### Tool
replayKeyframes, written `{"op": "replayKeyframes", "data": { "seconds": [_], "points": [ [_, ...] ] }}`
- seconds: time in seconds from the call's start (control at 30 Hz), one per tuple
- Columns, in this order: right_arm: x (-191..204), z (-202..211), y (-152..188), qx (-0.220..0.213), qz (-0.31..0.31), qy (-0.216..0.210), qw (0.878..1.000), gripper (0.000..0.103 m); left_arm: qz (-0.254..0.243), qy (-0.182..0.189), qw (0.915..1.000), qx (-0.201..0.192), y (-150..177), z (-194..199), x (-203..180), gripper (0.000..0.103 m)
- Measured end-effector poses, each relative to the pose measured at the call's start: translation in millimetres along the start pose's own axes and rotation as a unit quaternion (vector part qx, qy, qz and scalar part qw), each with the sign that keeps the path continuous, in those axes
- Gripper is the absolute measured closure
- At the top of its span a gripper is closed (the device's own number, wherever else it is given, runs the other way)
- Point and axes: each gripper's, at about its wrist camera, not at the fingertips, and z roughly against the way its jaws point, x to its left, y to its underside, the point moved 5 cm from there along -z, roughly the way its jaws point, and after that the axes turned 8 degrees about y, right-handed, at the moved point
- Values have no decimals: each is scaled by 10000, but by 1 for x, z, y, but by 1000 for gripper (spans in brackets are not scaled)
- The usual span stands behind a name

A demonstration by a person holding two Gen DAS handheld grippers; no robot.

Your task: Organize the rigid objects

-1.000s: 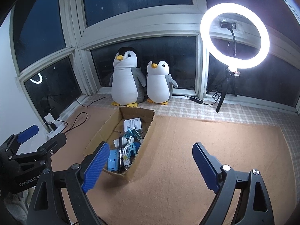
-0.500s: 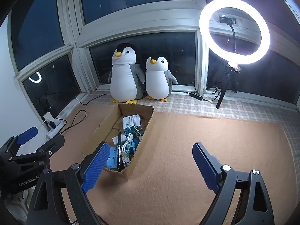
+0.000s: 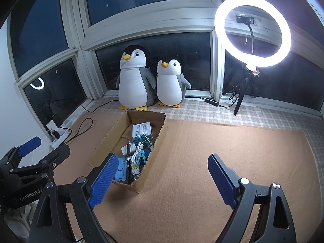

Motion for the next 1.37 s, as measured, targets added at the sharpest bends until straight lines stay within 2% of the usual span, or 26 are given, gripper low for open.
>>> {"op": "replayKeyframes", "data": {
  "seconds": [1.37],
  "points": [
    [0, -4, 7, 89, 3, 17, 10000, 16, -3, 31, 9999, 101, 8, -7, -2, 1]
  ]
}}
